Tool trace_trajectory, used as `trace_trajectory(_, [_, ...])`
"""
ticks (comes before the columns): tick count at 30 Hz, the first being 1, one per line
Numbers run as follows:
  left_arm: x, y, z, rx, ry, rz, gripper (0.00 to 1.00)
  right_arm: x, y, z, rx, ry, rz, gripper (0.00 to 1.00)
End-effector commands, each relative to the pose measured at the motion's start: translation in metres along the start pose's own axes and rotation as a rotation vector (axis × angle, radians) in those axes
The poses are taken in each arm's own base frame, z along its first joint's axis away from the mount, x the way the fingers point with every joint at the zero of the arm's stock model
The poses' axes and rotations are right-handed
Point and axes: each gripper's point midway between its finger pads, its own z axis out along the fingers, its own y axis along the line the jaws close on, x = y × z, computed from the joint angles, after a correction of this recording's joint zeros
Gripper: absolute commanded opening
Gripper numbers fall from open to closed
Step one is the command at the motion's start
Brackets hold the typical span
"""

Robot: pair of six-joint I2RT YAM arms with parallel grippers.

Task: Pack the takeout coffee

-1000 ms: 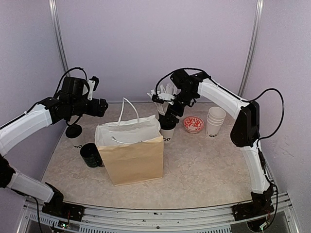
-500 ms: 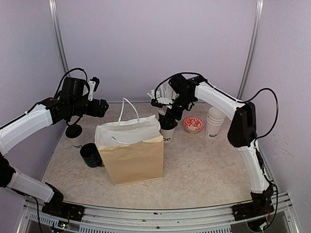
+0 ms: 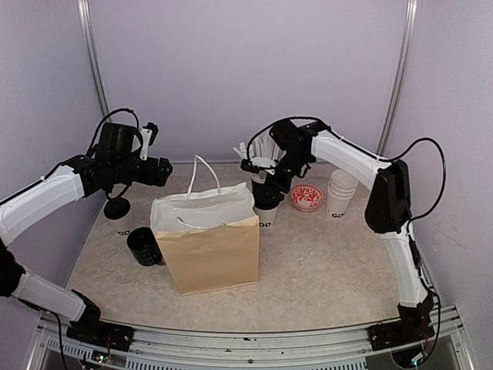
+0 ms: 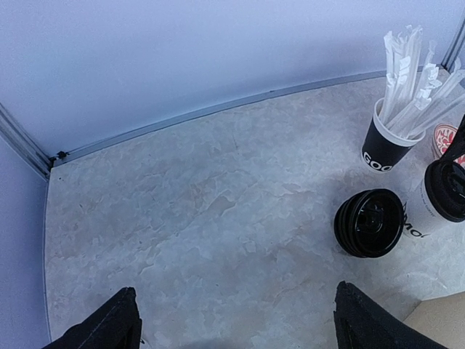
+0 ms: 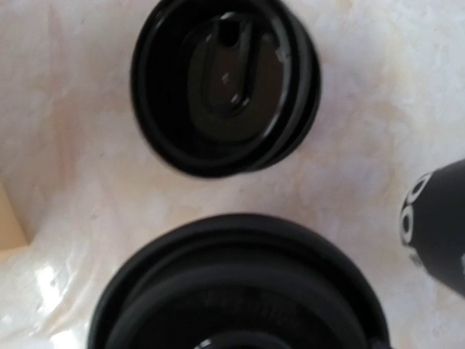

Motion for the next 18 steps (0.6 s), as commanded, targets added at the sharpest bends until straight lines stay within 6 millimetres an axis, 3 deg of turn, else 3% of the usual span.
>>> trace_trajectory(1, [-0.002, 0.001, 0.003, 0.008, -0.012, 0.004, 0.90, 0.008, 0.019, -0.020, -0.026, 0.031, 0.009, 0.68])
trace_trajectory(7, [-0.002, 0.002, 0.005, 0.005, -0.010, 0.002, 0.89, 0.015, 0.048, -0.046, -0.072, 0.021, 0.024, 0.65])
trace_trajectory(12, [-0.002, 0.004, 0.007, 0.002, -0.011, -0.006, 0.89, 0.043, 0.084, -0.055, -0.164, 0.059, 0.065, 0.63])
trace_trajectory(18, [-0.004, 0.006, 0.009, 0.012, -0.014, -0.023, 0.89, 0.064, 0.101, -0.065, -0.142, 0.052, 0.040, 0.66])
